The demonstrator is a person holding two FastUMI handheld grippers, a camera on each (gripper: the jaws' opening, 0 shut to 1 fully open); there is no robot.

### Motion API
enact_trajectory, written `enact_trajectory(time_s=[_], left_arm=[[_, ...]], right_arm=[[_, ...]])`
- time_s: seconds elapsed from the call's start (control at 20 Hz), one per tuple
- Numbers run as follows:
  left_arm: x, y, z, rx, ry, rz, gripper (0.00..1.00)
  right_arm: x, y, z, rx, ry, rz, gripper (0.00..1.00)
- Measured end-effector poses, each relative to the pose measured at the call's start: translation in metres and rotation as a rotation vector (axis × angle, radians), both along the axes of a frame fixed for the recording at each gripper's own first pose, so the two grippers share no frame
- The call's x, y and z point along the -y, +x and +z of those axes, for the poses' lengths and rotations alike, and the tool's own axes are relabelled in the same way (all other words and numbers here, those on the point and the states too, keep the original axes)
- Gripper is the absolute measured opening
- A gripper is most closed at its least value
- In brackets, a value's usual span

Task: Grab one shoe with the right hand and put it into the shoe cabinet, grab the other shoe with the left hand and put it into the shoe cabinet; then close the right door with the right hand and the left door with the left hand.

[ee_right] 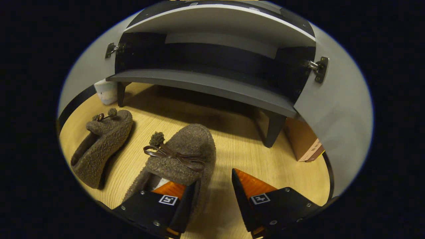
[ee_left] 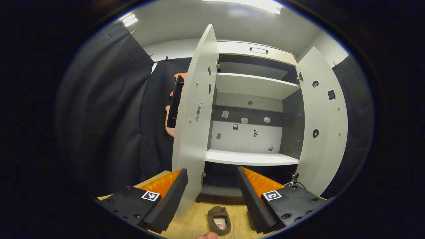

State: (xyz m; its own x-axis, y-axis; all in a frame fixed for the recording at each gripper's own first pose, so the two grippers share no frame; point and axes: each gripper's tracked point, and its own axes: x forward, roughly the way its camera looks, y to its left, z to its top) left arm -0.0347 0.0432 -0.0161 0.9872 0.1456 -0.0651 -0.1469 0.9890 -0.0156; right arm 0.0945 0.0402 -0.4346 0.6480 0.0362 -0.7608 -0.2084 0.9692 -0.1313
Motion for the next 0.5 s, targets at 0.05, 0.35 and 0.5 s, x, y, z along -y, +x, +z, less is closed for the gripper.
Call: enact_trajectory(time_s=[0.05, 0.35, 0.5], left_arm=[[0.000, -0.001, 0.001, 0.003, 0.006, 0.002, 0.96], [0.001, 0.000, -0.002, 0.003, 0.009, -0.003, 0.96], [0.005, 0.003, -0.005, -0.004, 0.009, -0.015, 0.96]], right_arm=[[-0.005, -0.001, -0.002, -0.009, 0.023, 0.005, 0.54], [-0.005, -0.004, 0.013, 0.071, -0.017, 0.036, 0.05], [-0.002, -0.009, 0.046, 0.131, -0.012, 0.016, 0.05]])
